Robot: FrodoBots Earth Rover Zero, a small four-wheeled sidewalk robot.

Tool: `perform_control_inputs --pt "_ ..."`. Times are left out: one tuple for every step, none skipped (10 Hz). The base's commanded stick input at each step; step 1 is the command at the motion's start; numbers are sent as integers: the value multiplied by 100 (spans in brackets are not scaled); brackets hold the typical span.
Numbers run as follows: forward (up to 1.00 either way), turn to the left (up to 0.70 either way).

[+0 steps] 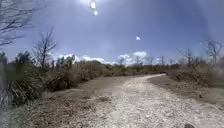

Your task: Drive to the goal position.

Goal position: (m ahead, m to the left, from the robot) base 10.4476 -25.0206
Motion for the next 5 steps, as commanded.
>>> perform_control_inputs --pt "70 0" --pt "70 0" --pt "70 0" --pt "70 -2" --pt "70 -16"
